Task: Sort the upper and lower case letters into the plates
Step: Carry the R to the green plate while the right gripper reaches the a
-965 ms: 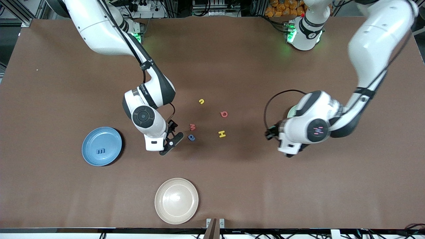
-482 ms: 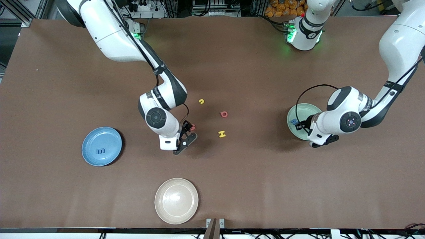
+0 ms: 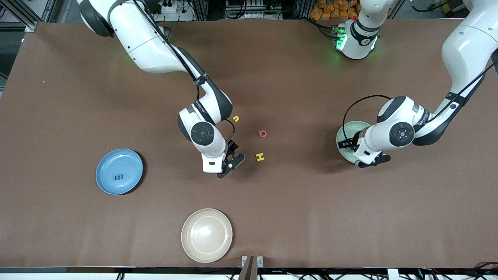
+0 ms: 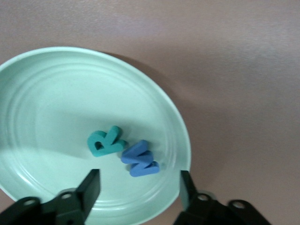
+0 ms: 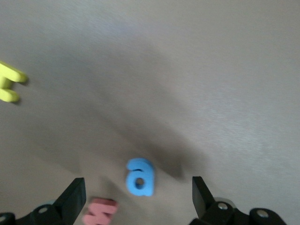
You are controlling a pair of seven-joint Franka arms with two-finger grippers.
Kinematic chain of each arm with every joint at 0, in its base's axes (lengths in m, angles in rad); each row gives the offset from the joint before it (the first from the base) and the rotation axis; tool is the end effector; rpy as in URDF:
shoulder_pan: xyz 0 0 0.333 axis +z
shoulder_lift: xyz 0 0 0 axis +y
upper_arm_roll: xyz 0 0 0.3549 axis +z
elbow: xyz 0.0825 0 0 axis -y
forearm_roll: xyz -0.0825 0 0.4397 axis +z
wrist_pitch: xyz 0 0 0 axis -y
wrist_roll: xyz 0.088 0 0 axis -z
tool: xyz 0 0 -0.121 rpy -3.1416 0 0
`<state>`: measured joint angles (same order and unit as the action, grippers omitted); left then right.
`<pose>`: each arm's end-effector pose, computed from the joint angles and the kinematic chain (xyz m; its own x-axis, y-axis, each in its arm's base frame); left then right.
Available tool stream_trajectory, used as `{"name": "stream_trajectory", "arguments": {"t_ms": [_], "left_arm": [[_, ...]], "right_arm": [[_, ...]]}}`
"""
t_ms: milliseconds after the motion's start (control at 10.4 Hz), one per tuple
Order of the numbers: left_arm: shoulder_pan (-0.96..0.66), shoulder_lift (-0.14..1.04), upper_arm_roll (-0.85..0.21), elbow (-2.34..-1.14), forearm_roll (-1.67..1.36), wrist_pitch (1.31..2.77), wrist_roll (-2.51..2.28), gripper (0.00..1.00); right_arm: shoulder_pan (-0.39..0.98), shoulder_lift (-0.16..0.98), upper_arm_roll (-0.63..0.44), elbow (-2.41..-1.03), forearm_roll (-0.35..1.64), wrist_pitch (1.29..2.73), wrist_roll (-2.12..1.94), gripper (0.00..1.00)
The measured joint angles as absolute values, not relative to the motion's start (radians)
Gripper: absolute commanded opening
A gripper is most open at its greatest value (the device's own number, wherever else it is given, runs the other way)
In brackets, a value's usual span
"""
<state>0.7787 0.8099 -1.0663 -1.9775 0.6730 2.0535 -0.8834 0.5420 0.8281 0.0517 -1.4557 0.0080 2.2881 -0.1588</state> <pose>0.6139 -0.1307 0.1968 0.9404 0.2324 -0.2484 0.2380 -0.9712 -0.0074 0.6605 0.4378 0.1671 0.7450 0.6670 0.0117 0.6668 -0.7440 -0.0428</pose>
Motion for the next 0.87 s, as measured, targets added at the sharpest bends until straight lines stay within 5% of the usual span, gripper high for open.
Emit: {"name": "stream_trajectory", "arguments": {"t_ms": [579, 675, 772, 868], "left_arm": [[0.582, 0.81, -1.073, -1.917, 0.673, 2.057, -1.106, 1.0], [0.576, 0.811, -1.067, -1.91, 0.673, 2.057, -1.106, 1.0], [0.568, 0.813, -1.065, -1.903, 0.673, 2.057, -1.109, 1.0], [0.549, 0.814, -1.061, -1.895, 0.673, 2.057, -1.133, 1.0]], "right_arm": [[0.55, 0.852, 0.05, -1.453, -0.019, 2.294, -0.119, 1.0], [0.555, 0.854, 0.05, -1.453, -0.021, 2.301, -0.114, 0.39], [0.556, 0.855, 0.05, -1.453, -0.022, 2.305, -0.113, 0.0], [0.556, 0.855, 0.05, -1.453, -0.022, 2.309, -0.112, 0.0]]}}
